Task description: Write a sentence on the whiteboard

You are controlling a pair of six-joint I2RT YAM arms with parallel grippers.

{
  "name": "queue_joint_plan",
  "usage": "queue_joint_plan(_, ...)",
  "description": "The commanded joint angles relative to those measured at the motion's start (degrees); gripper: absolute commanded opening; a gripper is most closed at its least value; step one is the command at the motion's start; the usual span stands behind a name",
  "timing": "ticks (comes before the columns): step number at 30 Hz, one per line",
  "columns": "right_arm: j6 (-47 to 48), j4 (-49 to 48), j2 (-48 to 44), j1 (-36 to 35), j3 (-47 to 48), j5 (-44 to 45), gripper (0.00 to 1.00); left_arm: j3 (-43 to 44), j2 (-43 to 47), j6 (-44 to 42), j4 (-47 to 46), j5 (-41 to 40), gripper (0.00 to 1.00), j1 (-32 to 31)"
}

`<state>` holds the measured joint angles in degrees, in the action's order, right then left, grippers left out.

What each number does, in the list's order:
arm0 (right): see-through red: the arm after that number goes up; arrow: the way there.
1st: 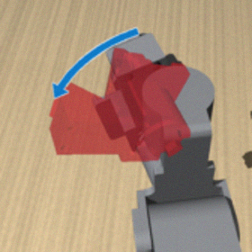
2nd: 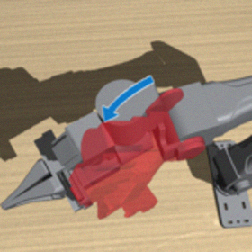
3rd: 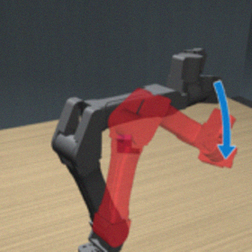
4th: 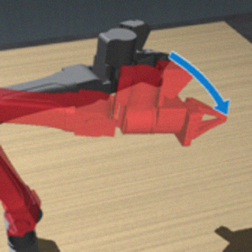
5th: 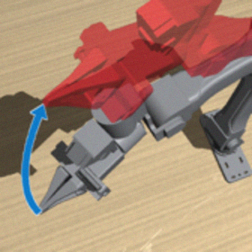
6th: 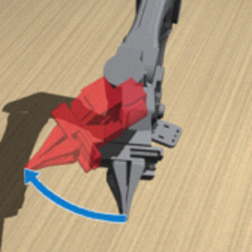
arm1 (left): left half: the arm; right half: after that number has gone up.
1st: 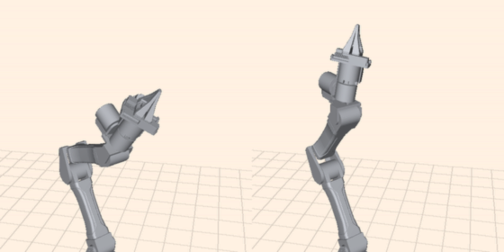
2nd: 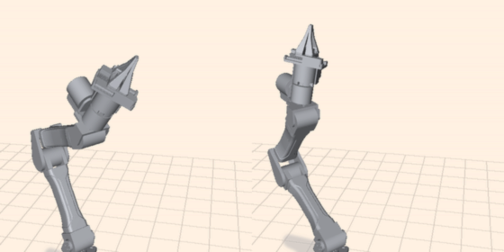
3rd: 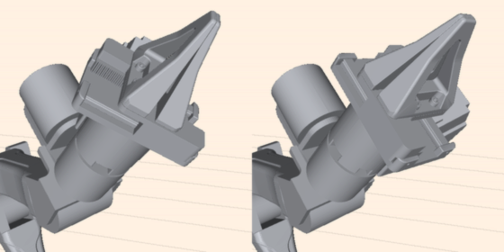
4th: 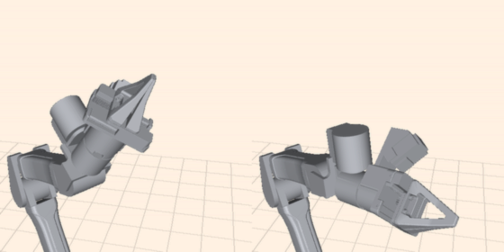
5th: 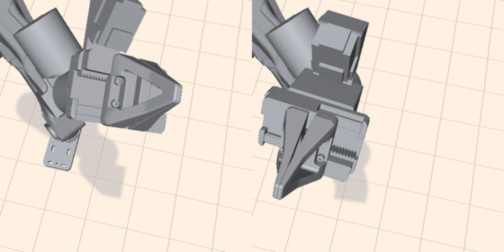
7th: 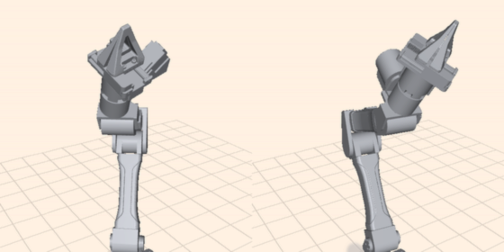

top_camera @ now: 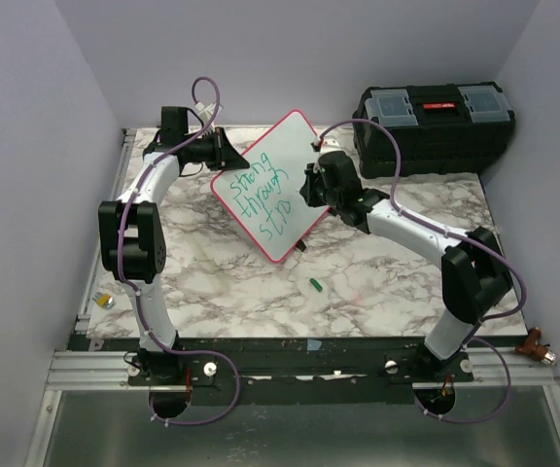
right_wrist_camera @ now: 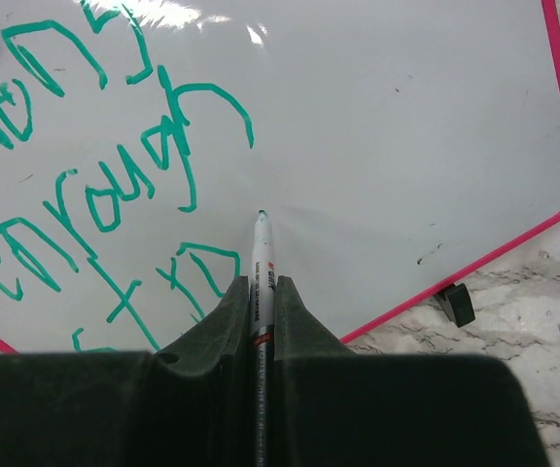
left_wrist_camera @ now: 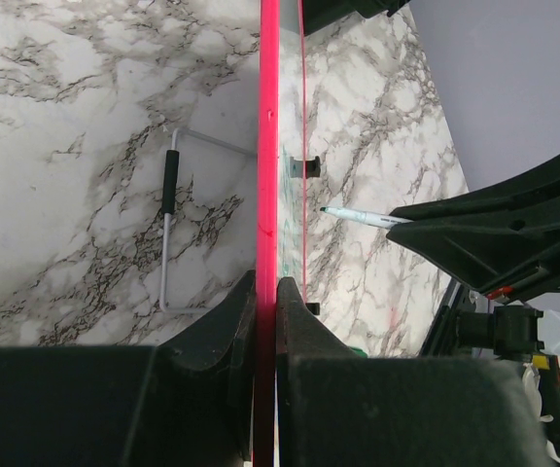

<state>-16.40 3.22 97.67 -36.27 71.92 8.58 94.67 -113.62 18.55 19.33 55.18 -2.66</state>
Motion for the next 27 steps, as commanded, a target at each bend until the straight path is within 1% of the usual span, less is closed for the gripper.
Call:
queue_joint_plan(1,0.69,-1.86,1.38,0.52,-0.38,-2.06,0.01,-0.34,0.77,-4.83,-1.81,-1.61,0.0,-0.68)
queue_joint_plan(12,0.76,-2.52,2.0,0.59,0.08,-3.35,0.0,-0.34,0.83,-4.83,-1.78,-1.65,0.0,-0.68)
queue_joint_plan(16,0.59,-2.44,2.24,0.59,0.15,-1.81,0.0,-0.44,0.81,-4.92,-1.81,-1.66,0.0,-0.68)
queue_joint_plan(22,0.42,-2.22,3.8,0.68,0.88,-0.99,0.01,-0.4,0.85,-4.92,-1.84,-1.56,0.0,-0.69)
queue_joint_plan(27,0.49,-2.21,5.2,0.71,1.88,-2.25,0.01,-0.45,0.81,-4.84,-1.91,-1.46,0.0,-0.68)
